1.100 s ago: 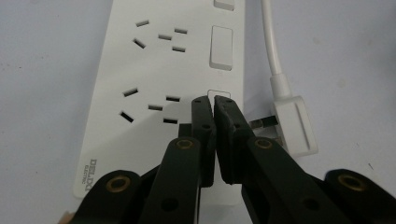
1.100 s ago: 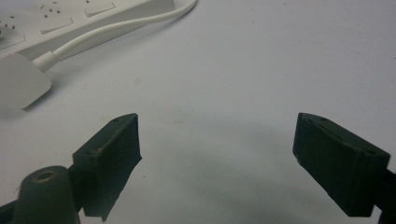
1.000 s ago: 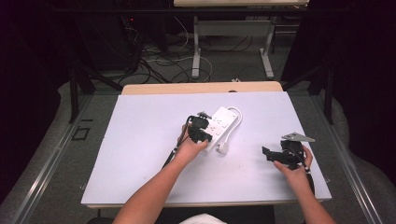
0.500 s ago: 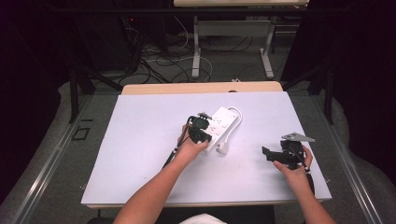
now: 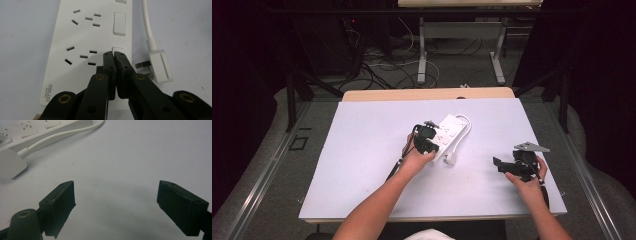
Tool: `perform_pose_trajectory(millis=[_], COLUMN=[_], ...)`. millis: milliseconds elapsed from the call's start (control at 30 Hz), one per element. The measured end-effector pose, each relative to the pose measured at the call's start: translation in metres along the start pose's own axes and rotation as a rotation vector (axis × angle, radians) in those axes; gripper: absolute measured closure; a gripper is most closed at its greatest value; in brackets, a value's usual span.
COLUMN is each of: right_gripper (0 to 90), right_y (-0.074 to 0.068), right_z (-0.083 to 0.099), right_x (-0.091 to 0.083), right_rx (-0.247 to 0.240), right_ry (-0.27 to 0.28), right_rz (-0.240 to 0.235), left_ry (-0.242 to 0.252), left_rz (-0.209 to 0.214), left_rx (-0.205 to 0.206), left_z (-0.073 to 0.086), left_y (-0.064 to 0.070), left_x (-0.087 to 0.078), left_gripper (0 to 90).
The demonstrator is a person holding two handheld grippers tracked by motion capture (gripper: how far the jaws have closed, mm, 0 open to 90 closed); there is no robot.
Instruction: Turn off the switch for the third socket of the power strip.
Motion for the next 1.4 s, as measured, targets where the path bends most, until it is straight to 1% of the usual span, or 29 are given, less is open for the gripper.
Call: perform_pose_trajectory(millis=[133,167,233,333,367,433,467,500,533,667,733,767,800,867,900,1067,1100,1167,1200,1233,1267,1300,1333,1367,1400], right_gripper=[14.5,14.5,14.5,14.5,14.5,14.5,14.5,14.5,14.5,14.5,14.5,14.5,14.5,14.5,14.5,14.5,14.5,14.5,14.5,14.5,14.5,14.6,14.5,14.5,14.6], right_y=[0.000,-0.001,-0.001,-0.002,-0.002,-0.001,-0.001,-0.001,-0.002,-0.001,-0.002,-0.002,-0.002,-0.001,-0.001,-0.002,-0.001,-0.001,-0.001,-0.001,-0.001,-0.001,-0.001,-0.001,-0.001], right_z=[-0.001,-0.001,-0.001,-0.001,-0.001,-0.001,-0.001,-0.001,-0.001,-0.001,-0.001,0.000,0.000,-0.001,-0.001,-0.001,-0.001,0.000,0.000,0.000,-0.001,0.000,-0.001,-0.001,-0.001], right_x=[0.000,0.000,0.001,0.001,0.001,0.001,0.001,0.001,0.001,0.000,0.000,0.001,0.001,0.001,0.001,0.000,0.000,0.000,0.000,0.000,0.000,0.000,0.000,0.000,0.000], right_rx=[0.003,0.006,-0.006,0.000,0.000,-0.005,-0.002,-0.004,0.006,0.004,0.005,0.005,0.005,0.005,0.005,0.006,0.005,0.006,0.007,0.007,0.006,0.006,0.009,0.009,0.010], right_ry=[0.002,0.002,0.000,-0.004,-0.004,0.000,0.004,0.000,-0.002,-0.002,-0.002,-0.002,-0.003,-0.002,-0.003,-0.001,-0.002,-0.002,-0.002,-0.001,0.000,-0.001,0.000,0.000,0.000], right_rz=[0.000,0.000,-0.003,-0.005,-0.007,-0.007,0.001,-0.007,-0.008,-0.004,-0.008,-0.008,-0.007,-0.007,-0.007,-0.006,-0.004,-0.006,-0.005,-0.005,-0.005,-0.003,-0.002,-0.002,-0.001], left_ry=[-0.003,-0.002,-0.003,-0.002,-0.003,-0.005,-0.004,-0.005,-0.005,-0.003,0.000,0.000,0.004,0.001,0.002,0.005,0.006,0.011,0.006,0.012,0.007,0.011,0.011,0.013,0.014], left_rz=[0.004,0.006,0.014,0.019,0.017,0.022,0.024,0.023,0.024,0.033,0.035,0.035,0.040,0.041,0.038,0.043,0.040,0.043,0.046,0.047,0.046,0.052,0.048,0.053,0.056], left_rx=[0.001,-0.007,0.005,0.010,0.020,0.024,0.022,0.022,0.022,0.013,0.031,0.025,0.004,0.013,0.026,0.019,0.029,0.020,0.022,0.031,0.031,0.013,0.032,0.035,0.016], left_z=[0.001,0.001,0.001,0.002,0.002,0.003,0.003,0.003,0.003,0.004,0.003,0.003,0.004,0.004,0.003,0.004,0.004,0.004,0.004,0.004,0.004,0.005,0.005,0.004,0.005], left_y=[0.001,0.002,0.002,0.005,0.005,0.007,0.008,0.008,0.009,0.011,0.010,0.011,0.012,0.011,0.010,0.012,0.011,0.012,0.012,0.012,0.012,0.013,0.012,0.012,0.014], left_x=[-0.001,-0.001,-0.001,-0.002,-0.002,-0.002,-0.003,-0.003,-0.003,-0.005,-0.006,-0.007,-0.007,-0.008,-0.009,-0.011,-0.012,-0.013,-0.014,-0.015,-0.016,-0.017,-0.018,-0.018,-0.019], left_gripper=[85.8,85.1,83.8,82.2,81.7,80.9,80.5,80.1,79.6,78.0,77.2,76.6,76.0,75.0,74.6,73.5,73.2,72.4,72.0,71.5,71.0,70.8,70.4,69.9,69.2])
Point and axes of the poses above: each handheld gripper's, and its own axes: x roughly forward along the jaws, z roughly out of its underside, y roughly to its right, the point moved 4 cm from there along x, roughly forward along the jaws, and after that the axes turned 9 degrees about -x, right-handed, at the moved point
